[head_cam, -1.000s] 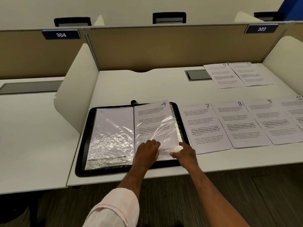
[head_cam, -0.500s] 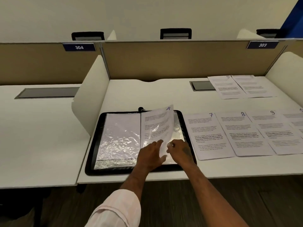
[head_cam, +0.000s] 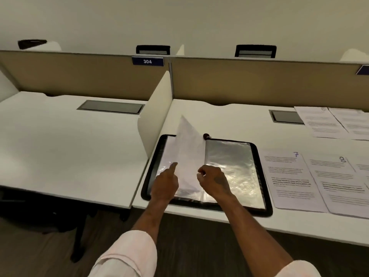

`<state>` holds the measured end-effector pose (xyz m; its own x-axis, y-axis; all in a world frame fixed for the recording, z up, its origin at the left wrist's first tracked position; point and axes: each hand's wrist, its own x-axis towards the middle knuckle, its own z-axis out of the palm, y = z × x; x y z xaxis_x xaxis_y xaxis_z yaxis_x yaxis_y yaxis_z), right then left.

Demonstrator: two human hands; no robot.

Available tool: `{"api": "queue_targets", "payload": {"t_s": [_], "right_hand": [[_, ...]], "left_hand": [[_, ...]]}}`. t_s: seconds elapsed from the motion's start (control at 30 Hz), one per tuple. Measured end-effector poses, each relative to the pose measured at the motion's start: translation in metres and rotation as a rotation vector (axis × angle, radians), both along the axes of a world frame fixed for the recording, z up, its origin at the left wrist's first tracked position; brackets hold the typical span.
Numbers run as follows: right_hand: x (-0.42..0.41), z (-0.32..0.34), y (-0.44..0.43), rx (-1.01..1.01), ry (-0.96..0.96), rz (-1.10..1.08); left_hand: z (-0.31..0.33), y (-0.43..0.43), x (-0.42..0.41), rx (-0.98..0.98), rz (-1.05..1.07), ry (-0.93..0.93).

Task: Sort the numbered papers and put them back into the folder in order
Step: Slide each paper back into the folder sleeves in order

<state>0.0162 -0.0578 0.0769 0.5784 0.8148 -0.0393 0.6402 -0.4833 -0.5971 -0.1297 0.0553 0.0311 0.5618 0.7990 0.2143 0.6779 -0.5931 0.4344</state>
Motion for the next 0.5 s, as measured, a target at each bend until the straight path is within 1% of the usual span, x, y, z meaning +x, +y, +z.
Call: {"api": "queue_targets", "payload": {"t_s": [0.1,0.2,0.27,0.37,0.5], "right_hand": [[0.003,-0.033,-0.005,-0.216,0.027,0.031],[0.006,-0.058,-0.014,-0.398,-0.035,0.048],[0.005,-0.069,-0.019,-0.482,-0.065,0.059],[0.003,-0.08,-0.025,-0.54,-0.091,0.091],[0.001,-0.093,-0.029,-0.645,-0.065,0.117]], "left_hand": [[-0.018,0.013,-0.02,-0.193,0.107,-0.01],[-0.031,0.022,-0.035,-0.316,0.181,0.037],[-0.038,0.029,-0.043,-0.332,0.193,0.054],[-0.048,0.034,-0.049,-0.361,0.222,0.099],[-0.059,0.038,-0.05,-0.415,0.283,0.152]]}}
